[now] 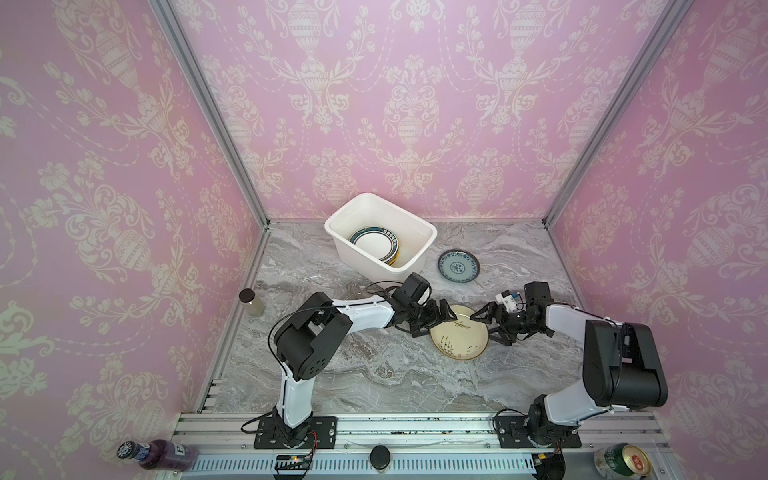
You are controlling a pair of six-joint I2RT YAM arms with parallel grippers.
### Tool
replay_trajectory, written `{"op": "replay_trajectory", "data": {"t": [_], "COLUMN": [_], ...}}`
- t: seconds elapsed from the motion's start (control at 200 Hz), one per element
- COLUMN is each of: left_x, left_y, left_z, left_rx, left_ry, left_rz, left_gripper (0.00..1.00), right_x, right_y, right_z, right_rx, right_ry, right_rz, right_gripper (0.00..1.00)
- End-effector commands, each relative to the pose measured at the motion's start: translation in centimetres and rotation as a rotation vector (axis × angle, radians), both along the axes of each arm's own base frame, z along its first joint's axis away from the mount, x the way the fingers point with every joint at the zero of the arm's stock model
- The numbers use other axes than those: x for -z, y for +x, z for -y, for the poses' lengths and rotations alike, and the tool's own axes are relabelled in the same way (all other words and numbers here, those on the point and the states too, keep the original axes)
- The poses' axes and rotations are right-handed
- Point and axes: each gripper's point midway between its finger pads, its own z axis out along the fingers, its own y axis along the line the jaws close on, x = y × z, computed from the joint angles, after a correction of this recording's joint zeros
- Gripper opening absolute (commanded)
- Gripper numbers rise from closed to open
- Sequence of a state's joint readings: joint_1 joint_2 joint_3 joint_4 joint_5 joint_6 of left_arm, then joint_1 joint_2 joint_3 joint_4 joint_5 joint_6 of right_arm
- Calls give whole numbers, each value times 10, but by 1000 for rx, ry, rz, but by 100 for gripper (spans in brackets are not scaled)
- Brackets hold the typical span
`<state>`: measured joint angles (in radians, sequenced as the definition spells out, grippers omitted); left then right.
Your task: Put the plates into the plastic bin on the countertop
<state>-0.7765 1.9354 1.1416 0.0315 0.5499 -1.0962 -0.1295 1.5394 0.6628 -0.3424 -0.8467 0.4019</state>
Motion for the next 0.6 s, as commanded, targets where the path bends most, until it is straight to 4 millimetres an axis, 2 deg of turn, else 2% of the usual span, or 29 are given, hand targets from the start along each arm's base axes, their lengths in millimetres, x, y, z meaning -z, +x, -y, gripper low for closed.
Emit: {"op": "replay_trajectory", "data": {"t": [0.0,0.34,0.595], "left_x": [-1,0,0], "left_y": [-5,-9,-8], "left_z": [9,13,14], "left_rx": [13,21,20], "left_ry": [-44,-58,-61], "left_rz": [-17,-24,-24], "left_gripper": [99,99,99], "right_x": [5,-26,-32], "right_y": [-3,0,-7], "right_z": [-4,-12,-29], "right_rx": [6,23,-31], "right_ry": [37,99,116], "right_rz": [-13,78,81], "right_gripper": [87,84,72]}}
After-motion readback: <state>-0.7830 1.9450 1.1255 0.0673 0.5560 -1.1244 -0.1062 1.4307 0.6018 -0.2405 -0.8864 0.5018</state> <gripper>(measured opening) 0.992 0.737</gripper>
